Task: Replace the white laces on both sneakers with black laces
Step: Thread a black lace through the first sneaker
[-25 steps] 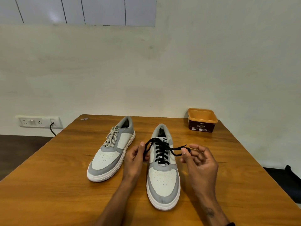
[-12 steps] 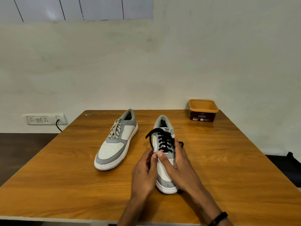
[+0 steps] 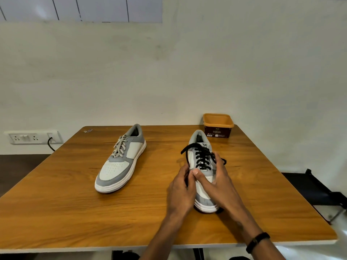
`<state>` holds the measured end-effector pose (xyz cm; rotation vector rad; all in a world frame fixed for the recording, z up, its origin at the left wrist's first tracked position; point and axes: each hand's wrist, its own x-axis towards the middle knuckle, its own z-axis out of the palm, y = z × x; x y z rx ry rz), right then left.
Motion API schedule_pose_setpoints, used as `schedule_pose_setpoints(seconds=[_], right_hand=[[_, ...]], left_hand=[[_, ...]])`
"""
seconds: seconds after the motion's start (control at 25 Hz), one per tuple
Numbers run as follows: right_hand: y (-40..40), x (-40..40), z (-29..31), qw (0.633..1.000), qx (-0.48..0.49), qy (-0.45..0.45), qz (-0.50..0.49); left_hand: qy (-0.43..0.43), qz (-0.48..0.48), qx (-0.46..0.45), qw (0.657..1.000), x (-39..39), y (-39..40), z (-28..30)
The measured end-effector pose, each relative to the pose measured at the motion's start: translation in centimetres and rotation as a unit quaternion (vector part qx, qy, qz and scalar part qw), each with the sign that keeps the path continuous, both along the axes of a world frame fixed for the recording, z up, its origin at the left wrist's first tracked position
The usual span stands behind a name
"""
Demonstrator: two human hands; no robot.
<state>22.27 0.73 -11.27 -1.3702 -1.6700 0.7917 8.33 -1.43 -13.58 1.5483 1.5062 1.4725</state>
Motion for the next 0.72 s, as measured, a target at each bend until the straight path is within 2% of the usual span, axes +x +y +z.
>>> schedule_pose_setpoints(seconds=[0.28,0.4,0.52,0.6,0.72], right_hand=[[-0.5,1.6,0.7,1.000,-0.003,-0.006,-0.025],[-1.3,1.2,1.1,0.991,0.071,-0.020,-0.109],[-1.5,0.3,0.9,0.977,0.156,-0.075,-0.123],[-1.4,-0.6,0.5,0.980,0.140,-0.100,-0.103],[-0.7,-1.2,0.0,0.982,0.103,-0.127,-0.094]], left_hand=[[-0.025,-0.021,-0.014,0.999,1.0,0.5,-0.5],[-0.061,0.006,-0.010,0.998,0.6,0.4,-0.9],[-0.078,0.078,0.026,0.994,0.2,-0.3,-0.5],[-0.075,0.081,0.035,0.993,-0.4,-0.9,-0.3],[-0.033,0.008,0.000,0.999,-0.9,-1.2,-0.5]])
